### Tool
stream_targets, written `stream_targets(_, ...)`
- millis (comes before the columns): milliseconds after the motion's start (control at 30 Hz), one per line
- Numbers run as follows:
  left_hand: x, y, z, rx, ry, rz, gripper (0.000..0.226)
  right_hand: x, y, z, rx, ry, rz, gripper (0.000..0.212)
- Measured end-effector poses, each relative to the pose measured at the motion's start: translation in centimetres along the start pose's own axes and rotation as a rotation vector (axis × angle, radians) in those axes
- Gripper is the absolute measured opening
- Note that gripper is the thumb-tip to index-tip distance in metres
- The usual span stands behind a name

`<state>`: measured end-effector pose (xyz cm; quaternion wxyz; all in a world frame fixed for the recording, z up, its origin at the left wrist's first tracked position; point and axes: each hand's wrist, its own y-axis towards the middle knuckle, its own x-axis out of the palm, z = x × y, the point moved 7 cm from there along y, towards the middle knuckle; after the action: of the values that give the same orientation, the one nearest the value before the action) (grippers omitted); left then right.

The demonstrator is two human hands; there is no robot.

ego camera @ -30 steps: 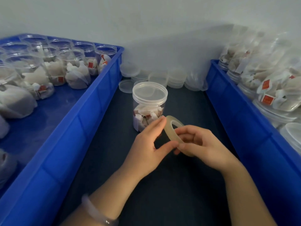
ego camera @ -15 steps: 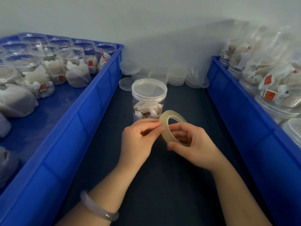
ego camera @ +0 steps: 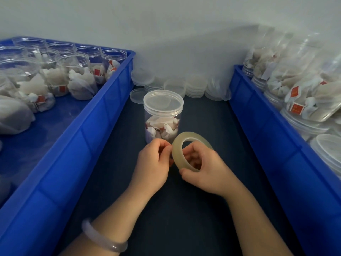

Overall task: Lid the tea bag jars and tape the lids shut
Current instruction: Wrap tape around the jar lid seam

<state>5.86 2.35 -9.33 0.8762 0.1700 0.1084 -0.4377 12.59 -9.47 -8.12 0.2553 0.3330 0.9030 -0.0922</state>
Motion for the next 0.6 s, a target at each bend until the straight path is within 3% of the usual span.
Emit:
stream_targets(67,0.2,0.2,-0.5,-0.078,-0.055,-0.059,0.016,-0.3,0.2,-0.1,-0.010,0.005,0.075,0.029)
stream_targets(167,1.2,0.0,-0.7,-0.223,-0.456,-0.173,0.022,-1.3,0.3,-0.2,-0.011,0.002,0.226,0.031)
stream_targets(233,1.4,-0.1,-0.7,-0.264,-0.572,-0.194,0.022,-1.4,0.2,-0.4,-0.040,-0.008,0.227,0.036)
stream_targets(333,1.0,0.1,-0.6,-0.232,-0.441,-0.197,0.020,-1.0,0.0,-0.8,-0.096,-0.061,0.146,0.038)
stream_targets(433,0.1,0.4,-0.2,-0.151,-0.297,-0.095,0.008,-0.5,0.2,-0.3,-0.044,-0.074,0.110,0.031)
stream_targets(600,0.0,0.2,1.2,-0.011,-0.444,-0.095,0.002,-1.0,0.5,-0.6,-0.026,-0.028,0.200,0.029)
